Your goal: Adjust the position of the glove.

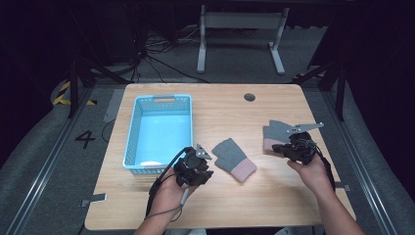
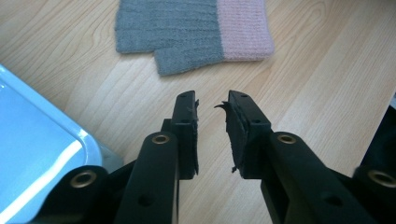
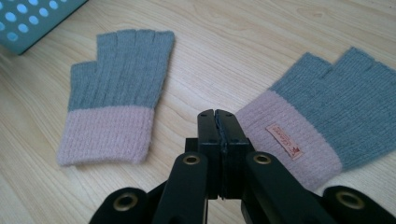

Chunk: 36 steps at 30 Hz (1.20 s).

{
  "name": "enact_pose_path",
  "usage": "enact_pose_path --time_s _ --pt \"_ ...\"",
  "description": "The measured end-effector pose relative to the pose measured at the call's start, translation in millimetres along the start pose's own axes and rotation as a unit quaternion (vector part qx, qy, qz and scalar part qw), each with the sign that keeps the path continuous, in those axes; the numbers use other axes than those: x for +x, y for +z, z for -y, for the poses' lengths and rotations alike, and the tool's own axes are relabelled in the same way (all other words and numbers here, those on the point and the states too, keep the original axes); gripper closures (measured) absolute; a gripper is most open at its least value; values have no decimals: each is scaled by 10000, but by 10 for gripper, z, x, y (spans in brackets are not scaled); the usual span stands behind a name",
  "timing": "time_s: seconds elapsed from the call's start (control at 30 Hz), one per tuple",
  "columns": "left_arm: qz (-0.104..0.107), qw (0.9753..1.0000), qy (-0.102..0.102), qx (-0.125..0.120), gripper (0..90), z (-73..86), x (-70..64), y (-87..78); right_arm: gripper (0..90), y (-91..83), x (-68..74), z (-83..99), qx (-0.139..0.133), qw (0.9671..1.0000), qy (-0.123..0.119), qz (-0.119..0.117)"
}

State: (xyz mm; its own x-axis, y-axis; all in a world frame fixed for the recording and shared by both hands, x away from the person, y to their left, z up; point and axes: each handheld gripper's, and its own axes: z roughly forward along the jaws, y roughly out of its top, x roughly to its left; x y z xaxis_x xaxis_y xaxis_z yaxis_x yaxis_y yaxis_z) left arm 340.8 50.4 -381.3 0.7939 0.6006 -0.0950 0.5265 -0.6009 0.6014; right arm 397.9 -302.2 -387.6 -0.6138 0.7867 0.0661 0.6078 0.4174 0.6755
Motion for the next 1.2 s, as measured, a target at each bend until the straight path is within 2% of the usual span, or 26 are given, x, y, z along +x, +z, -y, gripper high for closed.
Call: enact_pose_path --time_s 0.17,0.23,0.4,0.53,0.6,0.63,0.67,0.8,1.2 --pt "55 10000 -44 -63 776 -28 22 5 894 -9 26 13 -21 10000 -48 -22" --pt "25 10000 -14 -64 806 -46 16 6 894 -4 61 9 -32 9999 -72 -78" --pt "100 9999 16 -7 891 -56 17 -1 894 25 162 -12 -26 9997 -190 -170" --pt "85 9996 247 70 890 -62 -26 4 894 65 271 -37 -14 9990 -339 -302" --pt "145 9996 244 75 891 -64 -31 3 894 73 299 -45 -11 9987 -353 -359" --pt "248 9994 236 82 892 -68 -43 2 894 96 340 -58 -43 9978 -356 -557" --pt "250 9994 241 83 892 -70 -49 0 894 110 361 -63 -44 9975 -372 -601" --pt "251 9992 309 97 894 -78 -54 -1 894 172 473 -79 -1 9960 -491 -743" --pt "318 9989 302 170 893 -75 -52 17 893 346 843 -104 221 9890 -964 -1098"
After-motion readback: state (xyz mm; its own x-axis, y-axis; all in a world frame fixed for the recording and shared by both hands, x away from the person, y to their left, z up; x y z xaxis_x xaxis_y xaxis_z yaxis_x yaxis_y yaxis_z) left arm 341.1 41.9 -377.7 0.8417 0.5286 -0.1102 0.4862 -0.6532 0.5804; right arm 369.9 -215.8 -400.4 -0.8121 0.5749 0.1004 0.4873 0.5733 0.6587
